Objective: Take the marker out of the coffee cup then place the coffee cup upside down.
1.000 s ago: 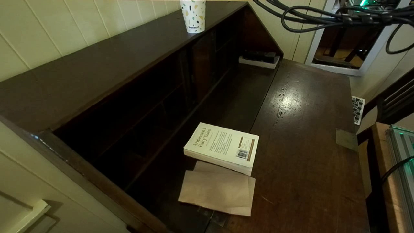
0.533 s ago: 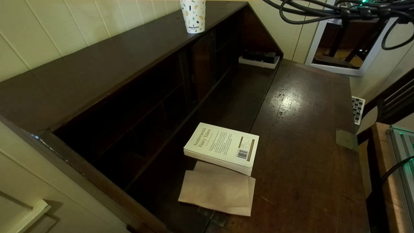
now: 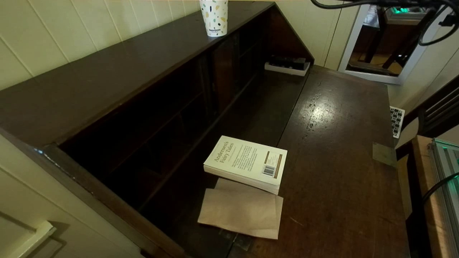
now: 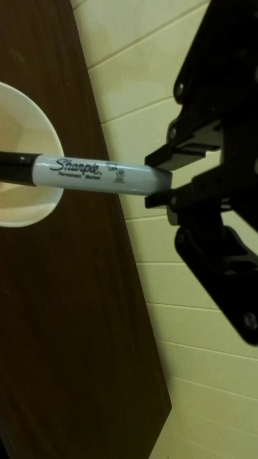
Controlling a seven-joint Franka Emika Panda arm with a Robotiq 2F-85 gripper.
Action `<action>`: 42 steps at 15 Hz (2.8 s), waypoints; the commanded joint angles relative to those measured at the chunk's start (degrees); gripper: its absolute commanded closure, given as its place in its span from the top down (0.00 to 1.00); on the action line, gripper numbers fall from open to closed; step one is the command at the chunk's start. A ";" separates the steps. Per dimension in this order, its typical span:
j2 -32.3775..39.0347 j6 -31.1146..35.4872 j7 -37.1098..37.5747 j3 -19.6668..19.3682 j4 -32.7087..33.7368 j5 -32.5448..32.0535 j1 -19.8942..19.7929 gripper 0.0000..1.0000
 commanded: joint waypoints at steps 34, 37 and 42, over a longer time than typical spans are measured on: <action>7.51 8.00 10.69 -2.15 2.69 17.07 -11.89 0.06; 9.44 8.64 11.86 -2.19 3.34 17.32 -12.28 0.06; 11.46 8.94 13.75 -1.96 4.45 16.70 -13.18 0.06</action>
